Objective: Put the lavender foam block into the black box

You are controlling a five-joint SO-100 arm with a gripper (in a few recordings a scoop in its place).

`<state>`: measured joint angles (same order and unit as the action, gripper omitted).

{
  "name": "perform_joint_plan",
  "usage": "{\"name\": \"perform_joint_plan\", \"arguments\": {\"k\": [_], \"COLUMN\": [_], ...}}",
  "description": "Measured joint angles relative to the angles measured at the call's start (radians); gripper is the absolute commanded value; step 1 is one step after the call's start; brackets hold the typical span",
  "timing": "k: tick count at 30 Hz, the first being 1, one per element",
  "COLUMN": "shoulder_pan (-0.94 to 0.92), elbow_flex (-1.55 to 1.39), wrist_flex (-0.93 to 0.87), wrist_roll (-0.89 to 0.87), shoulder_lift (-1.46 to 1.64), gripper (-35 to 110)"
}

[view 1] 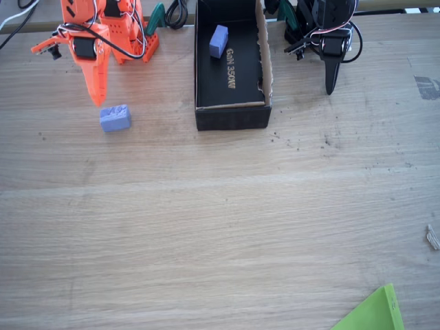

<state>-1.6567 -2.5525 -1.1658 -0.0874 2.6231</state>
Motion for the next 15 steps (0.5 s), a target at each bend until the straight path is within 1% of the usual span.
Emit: {"name": "perform_joint_plan", "arguments": {"k": [5,11,15], "shoulder_pan": [-0.021,-0.051,-0.044], "elbow_flex": [0.0,0.0,0.0], "wrist_flex": [0.0,-0.002,-0.014], "wrist_roll": [0.037,0.075,0.081], "shoulder_lift": [0.0,-0.008,-0.008], "gripper": [10,5,7]}}
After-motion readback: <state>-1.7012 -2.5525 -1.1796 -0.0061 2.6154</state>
